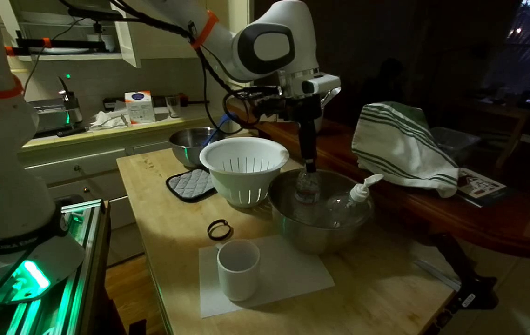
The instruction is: Take the water bottle out of the metal bowl
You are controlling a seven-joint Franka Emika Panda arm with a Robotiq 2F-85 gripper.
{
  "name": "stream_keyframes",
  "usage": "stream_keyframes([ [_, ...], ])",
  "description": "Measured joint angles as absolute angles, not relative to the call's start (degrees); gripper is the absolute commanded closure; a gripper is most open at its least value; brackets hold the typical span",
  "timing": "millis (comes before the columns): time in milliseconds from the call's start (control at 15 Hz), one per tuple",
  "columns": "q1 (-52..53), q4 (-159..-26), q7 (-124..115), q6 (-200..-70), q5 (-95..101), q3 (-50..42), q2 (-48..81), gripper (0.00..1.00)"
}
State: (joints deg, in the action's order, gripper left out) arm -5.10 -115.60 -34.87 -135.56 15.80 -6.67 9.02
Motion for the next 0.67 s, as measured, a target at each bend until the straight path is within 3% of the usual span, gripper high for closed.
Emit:
stream_keyframes([
  [133,-5.1,-115.72,-35.16,-135.47,15.79,-6.91,9.03,0.24],
  [200,-5.1,-115.74,-35.29,-135.47,15.79,-6.99,9.03,0.41],
  [267,-5.1,-115.74,-35.46,-135.47,15.79,-7.03,9.03,0.4],
  [667,-4.51,-115.94,-36.07,-135.45,15.79,-7.07,9.04,0.91],
])
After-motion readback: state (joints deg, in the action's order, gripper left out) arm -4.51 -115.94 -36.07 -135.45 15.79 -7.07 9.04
